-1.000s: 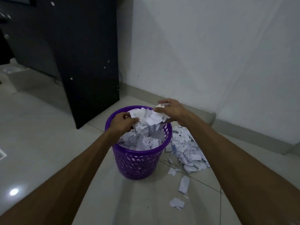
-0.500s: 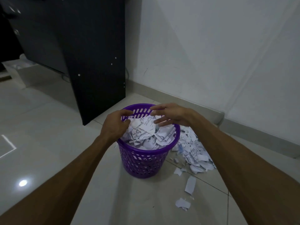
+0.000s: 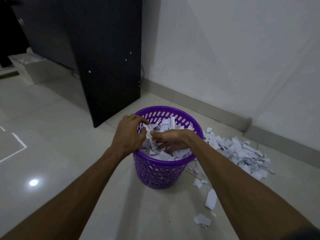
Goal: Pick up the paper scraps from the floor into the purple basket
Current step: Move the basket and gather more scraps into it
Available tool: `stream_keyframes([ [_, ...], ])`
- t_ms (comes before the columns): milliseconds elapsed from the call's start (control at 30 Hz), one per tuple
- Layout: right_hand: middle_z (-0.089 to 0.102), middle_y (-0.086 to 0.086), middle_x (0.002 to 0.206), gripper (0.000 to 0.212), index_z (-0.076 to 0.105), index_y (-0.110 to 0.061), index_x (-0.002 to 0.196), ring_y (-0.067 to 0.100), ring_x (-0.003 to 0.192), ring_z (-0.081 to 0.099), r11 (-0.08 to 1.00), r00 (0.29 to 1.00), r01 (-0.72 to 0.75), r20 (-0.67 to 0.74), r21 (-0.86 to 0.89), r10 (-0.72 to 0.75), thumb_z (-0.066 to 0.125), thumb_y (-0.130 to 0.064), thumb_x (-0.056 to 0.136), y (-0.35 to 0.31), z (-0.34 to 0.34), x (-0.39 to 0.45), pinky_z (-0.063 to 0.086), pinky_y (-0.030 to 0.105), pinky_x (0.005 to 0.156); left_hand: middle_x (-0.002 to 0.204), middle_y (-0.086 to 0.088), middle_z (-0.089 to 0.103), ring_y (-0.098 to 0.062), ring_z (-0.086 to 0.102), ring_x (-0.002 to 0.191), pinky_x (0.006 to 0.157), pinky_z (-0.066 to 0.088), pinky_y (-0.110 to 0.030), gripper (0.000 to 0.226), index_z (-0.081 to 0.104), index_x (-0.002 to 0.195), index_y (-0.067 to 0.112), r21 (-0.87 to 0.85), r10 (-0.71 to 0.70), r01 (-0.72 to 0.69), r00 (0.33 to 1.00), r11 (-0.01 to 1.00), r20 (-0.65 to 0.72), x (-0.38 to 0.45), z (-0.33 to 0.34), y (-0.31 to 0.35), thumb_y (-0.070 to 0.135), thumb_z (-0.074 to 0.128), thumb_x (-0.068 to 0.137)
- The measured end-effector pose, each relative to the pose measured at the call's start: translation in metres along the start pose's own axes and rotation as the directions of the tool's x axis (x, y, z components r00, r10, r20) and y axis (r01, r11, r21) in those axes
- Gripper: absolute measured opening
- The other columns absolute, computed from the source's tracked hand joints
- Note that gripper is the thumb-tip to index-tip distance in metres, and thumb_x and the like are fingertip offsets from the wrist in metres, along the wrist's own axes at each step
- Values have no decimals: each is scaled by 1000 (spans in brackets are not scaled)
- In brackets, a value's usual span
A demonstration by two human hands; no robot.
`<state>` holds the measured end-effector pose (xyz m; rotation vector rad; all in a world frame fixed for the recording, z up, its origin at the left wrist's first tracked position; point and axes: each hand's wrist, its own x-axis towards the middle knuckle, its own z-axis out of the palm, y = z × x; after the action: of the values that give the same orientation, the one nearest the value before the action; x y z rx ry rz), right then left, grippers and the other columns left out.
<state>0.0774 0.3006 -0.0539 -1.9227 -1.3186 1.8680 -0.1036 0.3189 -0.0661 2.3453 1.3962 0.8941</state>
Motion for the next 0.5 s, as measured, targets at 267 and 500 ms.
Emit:
stream_keyframes([
  [267,41,16,152,81,36,-9,149,34,138,41,979,986,-137,-118,-152,119,37,-68,93,11,20,27,33,47,115,126,-3,59,-20,49,118,101,39,-34,27,62,118,19,-42,-45,45,999,998,-3,1,0,1,18,61,91],
  [500,46,13,148,69,28,-15,153,29,127,54,982,988,20,-147,-186,-48,50,-49,98,-17,2,-6,49,42,102,123,-2,60,-18,52,114,98,44,-35,29,61,118,21,-63,-31,32,999,997,25,2,-4,3,20,65,90],
])
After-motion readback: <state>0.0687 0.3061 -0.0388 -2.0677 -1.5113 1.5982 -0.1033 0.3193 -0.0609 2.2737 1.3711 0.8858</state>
